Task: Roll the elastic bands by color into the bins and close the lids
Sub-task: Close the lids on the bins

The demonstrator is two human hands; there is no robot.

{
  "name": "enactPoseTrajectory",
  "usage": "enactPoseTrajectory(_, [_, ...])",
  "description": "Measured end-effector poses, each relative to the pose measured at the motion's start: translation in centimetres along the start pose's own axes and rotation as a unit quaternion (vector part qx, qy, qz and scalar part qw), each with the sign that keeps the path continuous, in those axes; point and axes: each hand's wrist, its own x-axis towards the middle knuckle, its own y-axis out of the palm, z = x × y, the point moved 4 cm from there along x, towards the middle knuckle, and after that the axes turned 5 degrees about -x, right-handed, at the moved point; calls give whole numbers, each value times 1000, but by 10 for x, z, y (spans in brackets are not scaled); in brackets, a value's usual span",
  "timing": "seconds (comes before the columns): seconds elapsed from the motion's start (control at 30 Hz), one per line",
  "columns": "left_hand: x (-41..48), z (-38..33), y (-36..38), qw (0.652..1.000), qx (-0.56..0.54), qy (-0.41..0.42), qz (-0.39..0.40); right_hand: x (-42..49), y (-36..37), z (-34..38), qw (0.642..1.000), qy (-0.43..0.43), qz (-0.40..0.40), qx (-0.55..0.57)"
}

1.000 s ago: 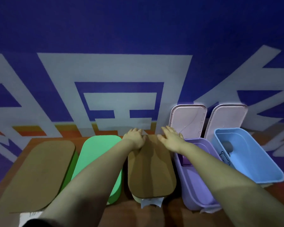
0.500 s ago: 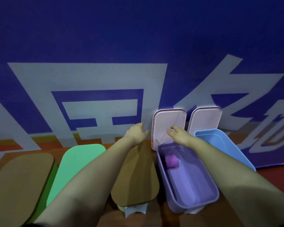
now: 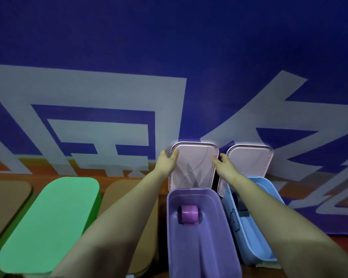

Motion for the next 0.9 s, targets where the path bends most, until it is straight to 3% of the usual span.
enactPoseTrajectory(0.27, [8, 0, 20, 998, -37, -49, -8, 15, 7, -7, 996, 24, 41, 81])
enactPoseTrajectory(0.43, [0, -4, 22, 996, -63, -65, -18, 8, 9, -8, 983, 43, 18, 178])
enactPoseTrajectory(0.67, [-33, -12, 10, 994, -96, -43, -41, -22, -1, 3, 951, 69, 32, 300])
enactPoseTrajectory(0.9, [-82, -8, -8, 991, -106, -8, -75, -73, -10, 11, 921, 48, -23, 387])
